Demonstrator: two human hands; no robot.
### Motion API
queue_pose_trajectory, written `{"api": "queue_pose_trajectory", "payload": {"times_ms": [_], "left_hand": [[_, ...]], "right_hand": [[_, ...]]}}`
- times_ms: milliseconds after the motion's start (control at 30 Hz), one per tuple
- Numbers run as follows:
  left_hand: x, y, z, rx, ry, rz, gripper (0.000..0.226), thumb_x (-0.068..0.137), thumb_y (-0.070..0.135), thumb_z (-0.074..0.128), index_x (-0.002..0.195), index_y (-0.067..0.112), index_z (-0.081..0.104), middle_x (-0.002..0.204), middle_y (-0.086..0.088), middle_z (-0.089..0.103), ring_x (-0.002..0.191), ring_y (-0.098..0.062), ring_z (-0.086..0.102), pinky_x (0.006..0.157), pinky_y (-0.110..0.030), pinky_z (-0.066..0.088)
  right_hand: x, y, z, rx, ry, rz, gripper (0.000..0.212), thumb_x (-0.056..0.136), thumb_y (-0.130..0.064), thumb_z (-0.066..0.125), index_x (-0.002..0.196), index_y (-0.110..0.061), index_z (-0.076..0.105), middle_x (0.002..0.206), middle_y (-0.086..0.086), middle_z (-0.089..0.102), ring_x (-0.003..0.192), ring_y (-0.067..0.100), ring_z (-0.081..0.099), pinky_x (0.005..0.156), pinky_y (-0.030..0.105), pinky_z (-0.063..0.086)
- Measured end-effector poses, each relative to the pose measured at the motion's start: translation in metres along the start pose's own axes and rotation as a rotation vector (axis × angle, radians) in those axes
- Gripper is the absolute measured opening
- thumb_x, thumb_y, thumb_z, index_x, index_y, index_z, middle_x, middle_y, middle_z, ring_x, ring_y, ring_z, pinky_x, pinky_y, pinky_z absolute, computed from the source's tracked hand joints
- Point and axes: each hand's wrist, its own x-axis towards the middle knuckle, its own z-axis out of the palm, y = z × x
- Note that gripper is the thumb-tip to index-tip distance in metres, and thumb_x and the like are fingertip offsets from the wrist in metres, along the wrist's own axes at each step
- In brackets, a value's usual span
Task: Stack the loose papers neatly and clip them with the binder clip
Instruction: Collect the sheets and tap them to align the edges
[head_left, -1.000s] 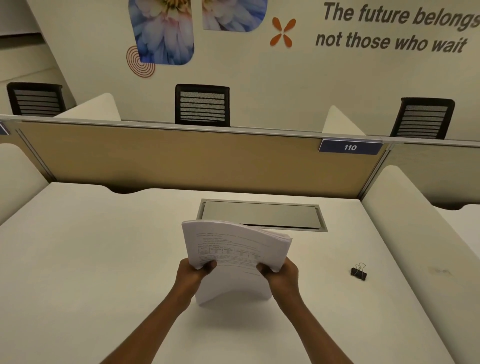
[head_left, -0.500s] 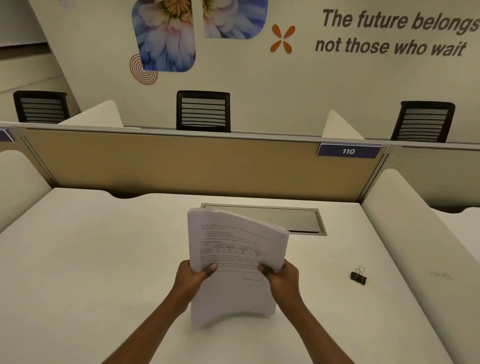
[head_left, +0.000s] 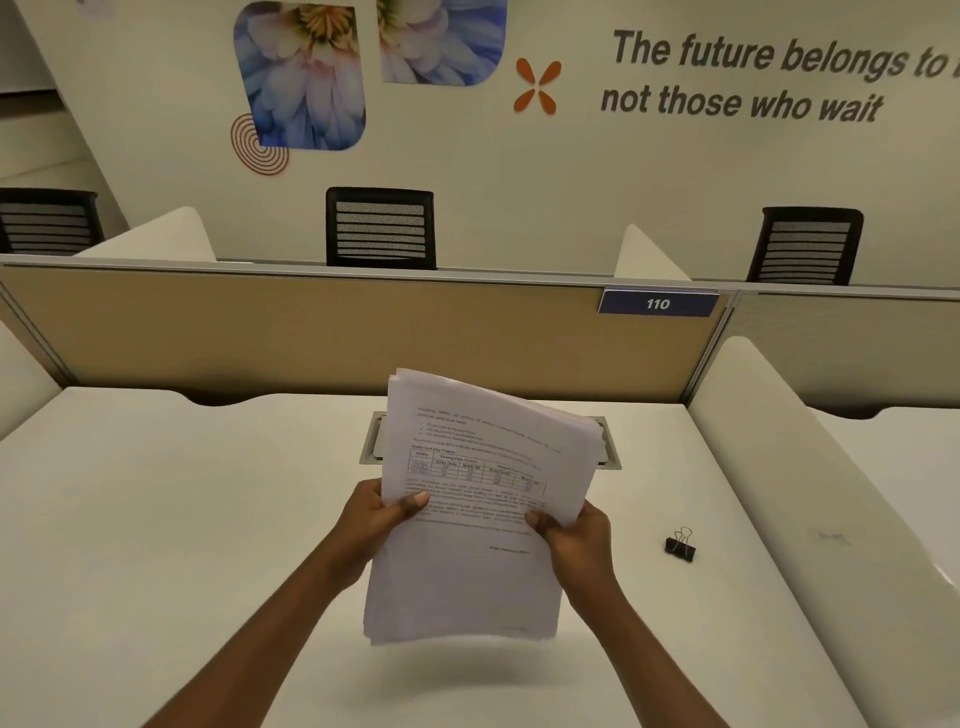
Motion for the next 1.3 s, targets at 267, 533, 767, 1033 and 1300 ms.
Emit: {"api": "queue_pose_trajectory", "payload": {"times_ms": [267, 533, 767, 1033, 1300], "left_hand": [[-0.006, -0.035, 0.013, -0.045, 0.139, -0.01, 0.027, 0.071, 0.026, 0.069, 0.096, 0.017, 0.073, 0.097, -0.006, 0.076, 0.095, -0.038, 0.068, 0.076, -0.038, 0.057], [-0.019, -0.045, 0.013, -0.083, 0.197, 0.081, 0.069, 0.034, 0.062, 0.087, 0.087, 0.019, 0.075, 0.086, -0.002, 0.077, 0.076, -0.014, 0.071, 0.064, -0.023, 0.057], [-0.007, -0.034, 0.014, -0.048, 0.207, 0.115, 0.066, 0.03, 0.062, 0.088, 0.082, 0.023, 0.076, 0.083, -0.002, 0.076, 0.075, -0.014, 0.071, 0.062, -0.023, 0.056], [0.0, -0.031, 0.009, 0.057, 0.108, 0.102, 0.06, 0.038, 0.065, 0.085, 0.09, 0.038, 0.074, 0.096, 0.002, 0.076, 0.09, -0.021, 0.07, 0.071, -0.03, 0.059], [0.004, 0.015, 0.027, -0.031, 0.404, 0.315, 0.081, 0.054, 0.078, 0.065, 0.099, 0.011, 0.059, 0.087, -0.005, 0.069, 0.077, -0.023, 0.069, 0.058, -0.033, 0.058]], "right_hand": [[-0.01, 0.03, -0.007, -0.061, 0.052, -0.044, 0.028, 0.076, 0.006, 0.07, 0.071, -0.021, 0.065, 0.078, -0.001, 0.072, 0.07, 0.019, 0.065, 0.057, 0.018, 0.054], [-0.02, 0.071, -0.006, -0.145, 0.028, -0.087, 0.036, 0.067, 0.014, 0.076, 0.072, -0.021, 0.065, 0.066, -0.021, 0.07, 0.063, 0.004, 0.062, 0.056, 0.012, 0.048], [-0.011, 0.075, -0.008, -0.151, 0.01, -0.13, 0.048, 0.065, 0.004, 0.076, 0.081, -0.04, 0.068, 0.081, -0.023, 0.072, 0.077, 0.002, 0.066, 0.063, 0.014, 0.054], [0.002, 0.079, -0.006, -0.141, 0.013, -0.107, 0.048, 0.068, 0.014, 0.074, 0.078, -0.032, 0.066, 0.075, -0.023, 0.072, 0.078, 0.005, 0.068, 0.061, 0.015, 0.056], [0.001, 0.078, -0.006, -0.12, -0.008, -0.108, 0.041, 0.065, 0.006, 0.077, 0.086, -0.028, 0.067, 0.079, -0.026, 0.072, 0.081, 0.002, 0.068, 0.063, 0.012, 0.055]]}}
